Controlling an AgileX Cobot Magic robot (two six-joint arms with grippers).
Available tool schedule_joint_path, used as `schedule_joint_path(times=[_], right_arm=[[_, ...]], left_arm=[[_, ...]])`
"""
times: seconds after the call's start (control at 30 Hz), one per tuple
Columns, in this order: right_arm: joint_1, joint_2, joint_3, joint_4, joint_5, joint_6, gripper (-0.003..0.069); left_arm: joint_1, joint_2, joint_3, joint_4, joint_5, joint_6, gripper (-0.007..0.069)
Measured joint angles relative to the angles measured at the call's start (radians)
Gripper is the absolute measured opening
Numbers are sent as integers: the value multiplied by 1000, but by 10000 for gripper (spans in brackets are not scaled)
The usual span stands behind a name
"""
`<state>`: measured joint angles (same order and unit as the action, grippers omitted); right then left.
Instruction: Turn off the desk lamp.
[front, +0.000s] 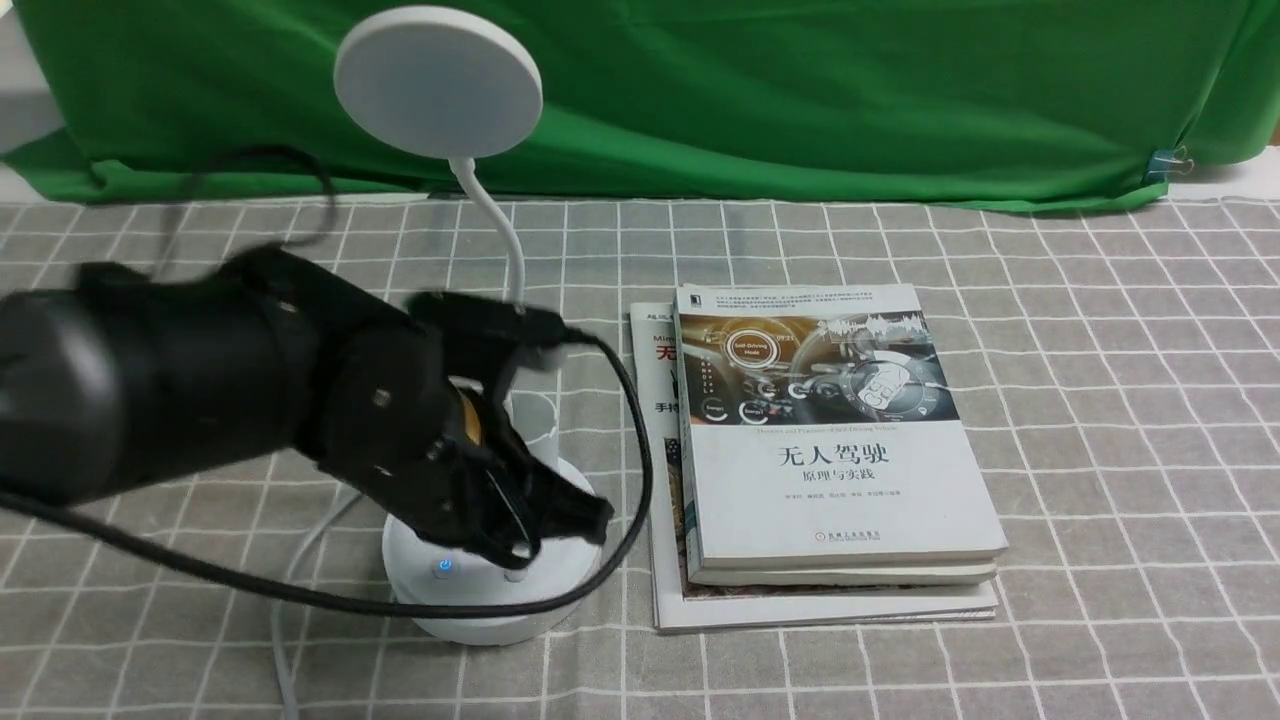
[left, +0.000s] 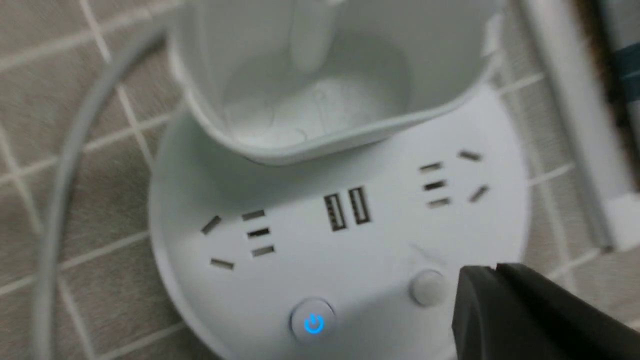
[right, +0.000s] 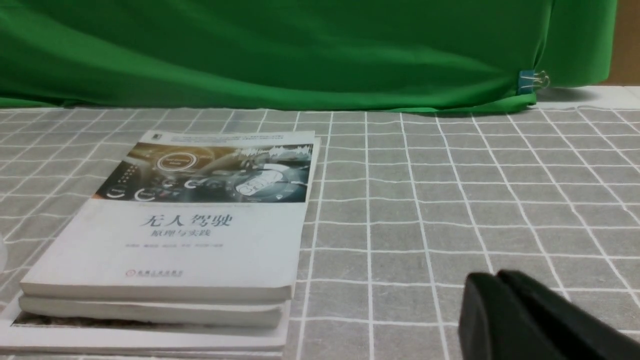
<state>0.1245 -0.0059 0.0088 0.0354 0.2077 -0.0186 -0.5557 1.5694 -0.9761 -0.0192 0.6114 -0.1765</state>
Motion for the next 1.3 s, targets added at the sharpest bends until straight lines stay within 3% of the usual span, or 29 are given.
schedule_joint_path(times=[0.23, 0.57, 0.77, 0.9, 1.2, 1.3], right_arm=[[0, 0, 0, 0, 0, 0, 37], [0, 0, 0, 0, 0, 0, 37], [0, 0, 0, 0, 0, 1, 37], [0, 0, 0, 0, 0, 1, 37], [0, 0, 0, 0, 0, 1, 37], [0, 0, 0, 0, 0, 1, 37]], left_arm=[[0, -239, 197, -65, -100, 37, -1], [0, -771, 680, -76, -667, 53, -1], [0, -849, 817, -73, -779, 59, -1], [0, -853, 884, -72, -919, 139, -1], [0, -861, 915, -79, -990, 260, -1], [44, -920, 973, -123, -1072, 315, -1]])
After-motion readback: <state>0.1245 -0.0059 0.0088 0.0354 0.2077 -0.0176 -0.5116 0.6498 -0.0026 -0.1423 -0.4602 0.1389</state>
